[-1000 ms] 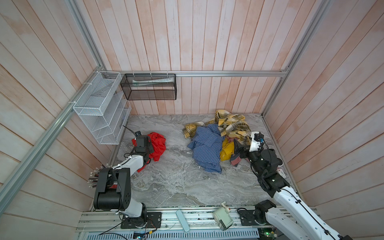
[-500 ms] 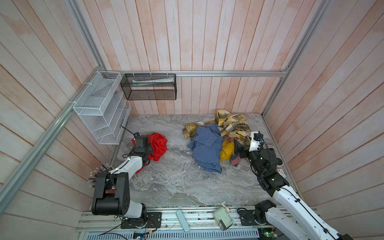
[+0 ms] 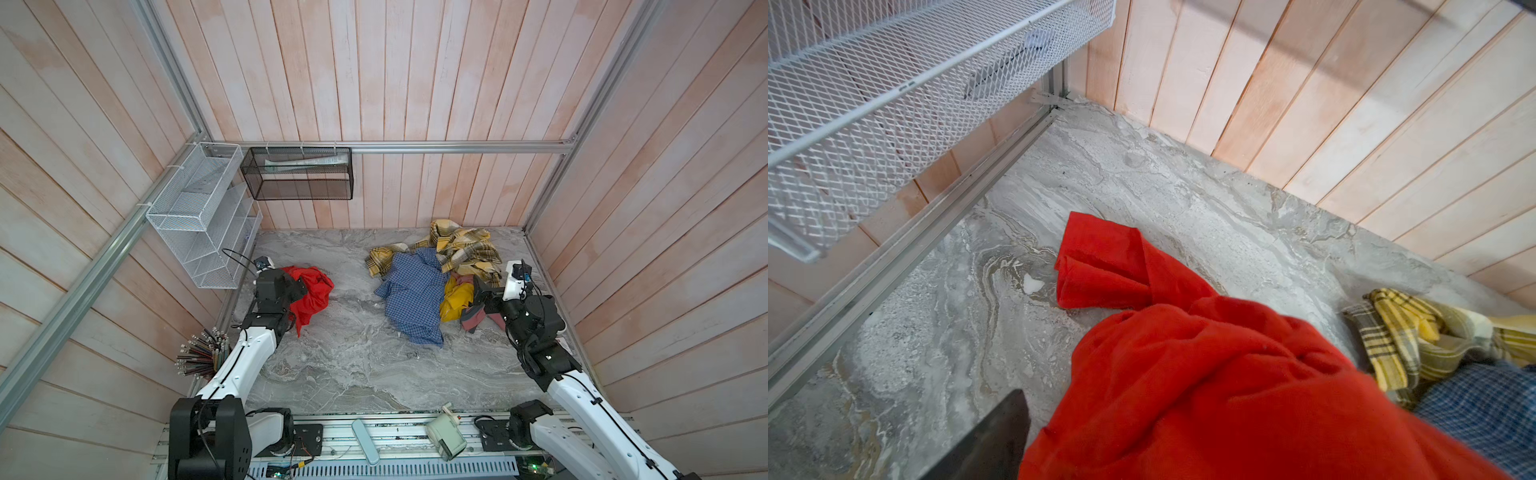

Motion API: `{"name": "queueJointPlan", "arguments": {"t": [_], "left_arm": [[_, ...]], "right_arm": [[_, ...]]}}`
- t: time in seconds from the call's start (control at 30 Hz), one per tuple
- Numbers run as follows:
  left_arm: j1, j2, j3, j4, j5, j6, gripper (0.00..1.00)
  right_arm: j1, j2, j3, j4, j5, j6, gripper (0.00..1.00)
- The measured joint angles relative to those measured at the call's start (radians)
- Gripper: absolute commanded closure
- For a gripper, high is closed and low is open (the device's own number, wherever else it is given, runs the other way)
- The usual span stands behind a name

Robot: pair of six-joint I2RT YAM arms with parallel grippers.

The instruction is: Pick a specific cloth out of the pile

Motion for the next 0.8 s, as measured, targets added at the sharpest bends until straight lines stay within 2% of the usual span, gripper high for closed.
{"name": "queueJointPlan", "arguments": {"t": [0.17, 0.53, 0.67, 0.8], "left_arm": [[0.004, 0.080, 0.032, -0.015, 0.075, 0.000, 0.16], [0.018, 0.277, 0.158, 0.005, 0.274, -0.037, 0.21], [0.006, 0.325, 0.157, 0.018, 0.281, -0.049, 0.22], [-0.030, 0.400, 0.166, 0.003, 0.219, -0.041, 0.22]], "right_arm": [[-0.023, 0.011, 0.010, 0.001, -0.028, -0.002, 0.02], [-0.035, 0.006, 0.014, -0.006, -0.064, -0.001, 0.02], [-0.037, 0.001, 0.014, -0.008, -0.073, 0.002, 0.02], [-0.037, 0.002, 0.014, -0.010, -0.084, 0.005, 0.02]]}}
